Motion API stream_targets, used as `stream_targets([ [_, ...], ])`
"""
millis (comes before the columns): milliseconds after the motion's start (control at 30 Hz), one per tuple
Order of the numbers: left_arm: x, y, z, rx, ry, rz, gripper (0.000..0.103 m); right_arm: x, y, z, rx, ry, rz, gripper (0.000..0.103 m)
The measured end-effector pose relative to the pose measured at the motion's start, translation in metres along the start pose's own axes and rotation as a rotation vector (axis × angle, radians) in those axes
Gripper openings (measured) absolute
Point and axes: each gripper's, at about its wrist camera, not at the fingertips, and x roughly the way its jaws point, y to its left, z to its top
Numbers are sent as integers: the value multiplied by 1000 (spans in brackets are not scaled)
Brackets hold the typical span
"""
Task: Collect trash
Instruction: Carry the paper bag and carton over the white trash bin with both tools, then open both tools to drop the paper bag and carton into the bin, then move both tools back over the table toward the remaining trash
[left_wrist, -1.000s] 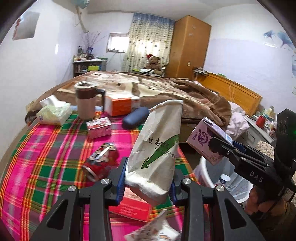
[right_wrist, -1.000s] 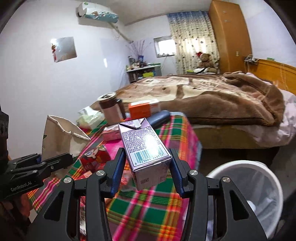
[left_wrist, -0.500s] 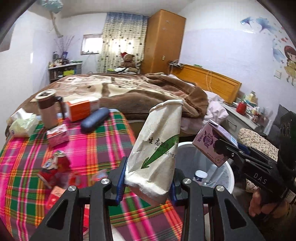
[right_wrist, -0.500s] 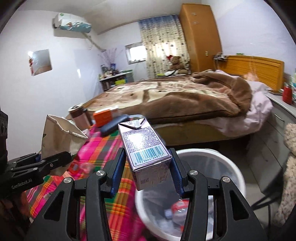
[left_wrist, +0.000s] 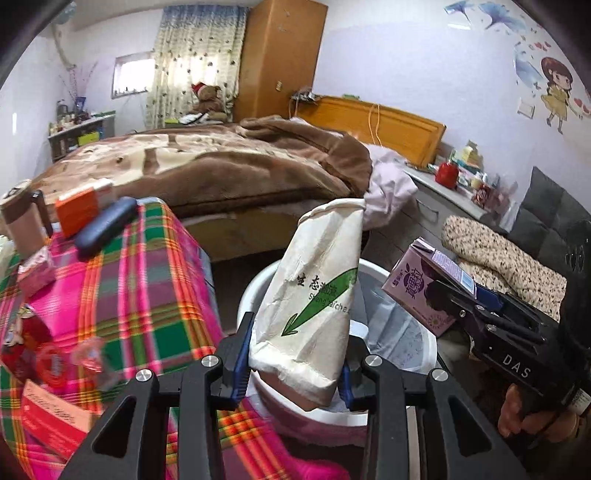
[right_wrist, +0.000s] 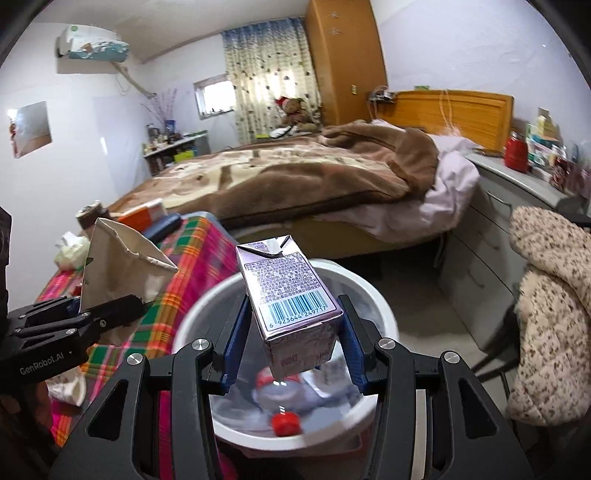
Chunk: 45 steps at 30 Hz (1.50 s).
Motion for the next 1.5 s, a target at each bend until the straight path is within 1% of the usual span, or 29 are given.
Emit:
stream_targets([
  [67,7,-7,-2,21,5,4,38,2,-5,-4,3,14,-18,48],
  [167,17,-13,-2,25,24,-7,38,3,-8,-9,12,28,-31,48],
  [267,25,-18,-1,42,33,10,38,7,-12,-14,18,49,-45,48],
  [367,32,-16,-1,27,40,-3,39,12,-15,-16,21,71,-59,48],
  [433,39,-14,-1,18,59,-1,46,16,-18,-17,28,84,-64,49],
  [467,41,-13,-2,14,65,-1,53,17,-19,-18,32,87,-67,49],
  [567,41,-9,-2,7,59,2,59,19,-23,-20,45,100,-61,49],
  [600,41,-9,-2,5,58,2,64,19,-23,-20,49,103,-66,50],
  [667,40,-6,-2,-4,56,-5,66,19,-24,-21,55,106,-63,62],
  [700,39,-4,-2,-8,56,-8,66,17,-24,-21,55,102,-60,63],
  [833,33,2,-2,-19,49,-5,66,14,-20,-20,47,96,-63,63],
  [1100,10,17,-4,-39,19,18,66,3,-7,-18,37,63,-34,63],
  [1300,-17,38,-10,-67,-13,45,66,-2,9,-17,23,44,-5,63],
  [1500,-48,61,-20,-92,-46,83,66,-11,30,-20,3,21,48,63],
])
